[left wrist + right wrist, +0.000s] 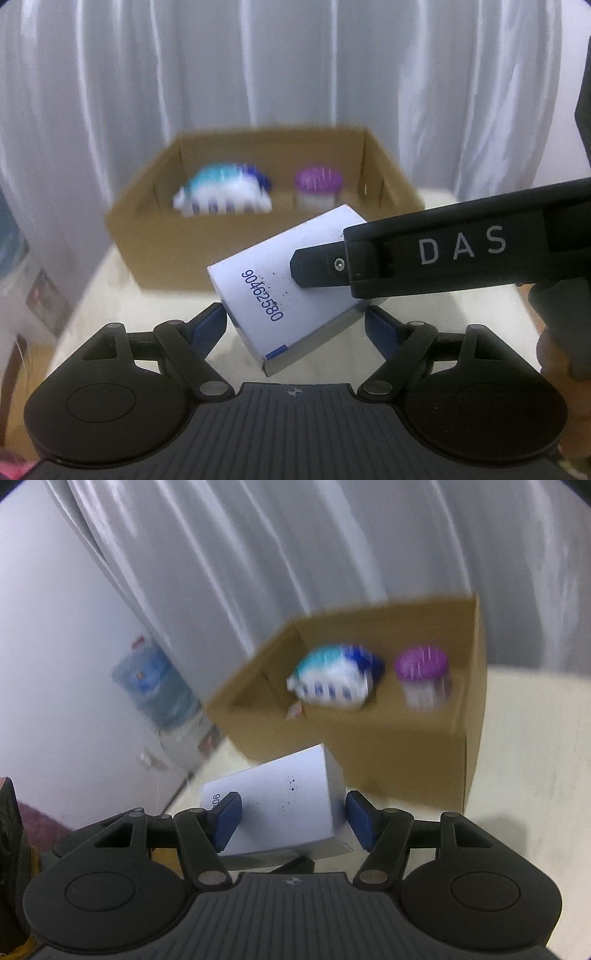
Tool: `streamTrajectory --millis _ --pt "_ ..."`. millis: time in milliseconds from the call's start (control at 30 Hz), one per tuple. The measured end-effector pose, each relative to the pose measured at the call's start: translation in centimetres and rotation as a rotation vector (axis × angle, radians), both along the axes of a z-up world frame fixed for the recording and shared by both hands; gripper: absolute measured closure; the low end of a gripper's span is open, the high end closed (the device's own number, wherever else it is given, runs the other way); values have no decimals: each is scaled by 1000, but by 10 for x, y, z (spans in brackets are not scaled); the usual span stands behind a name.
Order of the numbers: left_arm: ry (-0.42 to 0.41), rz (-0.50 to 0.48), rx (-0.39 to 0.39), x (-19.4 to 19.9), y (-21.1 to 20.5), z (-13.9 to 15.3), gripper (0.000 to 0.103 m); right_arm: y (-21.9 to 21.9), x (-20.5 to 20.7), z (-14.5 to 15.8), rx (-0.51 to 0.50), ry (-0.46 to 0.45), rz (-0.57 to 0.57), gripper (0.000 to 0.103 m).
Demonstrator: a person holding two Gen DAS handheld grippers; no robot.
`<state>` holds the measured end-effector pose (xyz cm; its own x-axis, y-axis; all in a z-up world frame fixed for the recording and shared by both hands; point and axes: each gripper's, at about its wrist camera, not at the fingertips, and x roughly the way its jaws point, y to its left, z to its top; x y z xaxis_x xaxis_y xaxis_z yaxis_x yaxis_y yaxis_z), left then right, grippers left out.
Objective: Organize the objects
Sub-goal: 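Lower the white box into the cardboard box and open the right gripper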
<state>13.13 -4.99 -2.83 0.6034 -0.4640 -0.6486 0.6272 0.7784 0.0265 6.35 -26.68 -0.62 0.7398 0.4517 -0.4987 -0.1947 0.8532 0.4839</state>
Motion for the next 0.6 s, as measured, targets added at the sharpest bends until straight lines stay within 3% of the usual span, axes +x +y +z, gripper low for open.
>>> streamTrajectory --millis 200,300,600 --pt "-88 -37 -20 33 -23 37 21 -13 25 43 -16 -101 -43 37" --pt "-87 -58 -27 56 -36 46 21 -21 43 55 -5 -113 -83 37" --pt "31 -127 44 112 -74 24 21 -41 97 24 60 -6 -171 37"
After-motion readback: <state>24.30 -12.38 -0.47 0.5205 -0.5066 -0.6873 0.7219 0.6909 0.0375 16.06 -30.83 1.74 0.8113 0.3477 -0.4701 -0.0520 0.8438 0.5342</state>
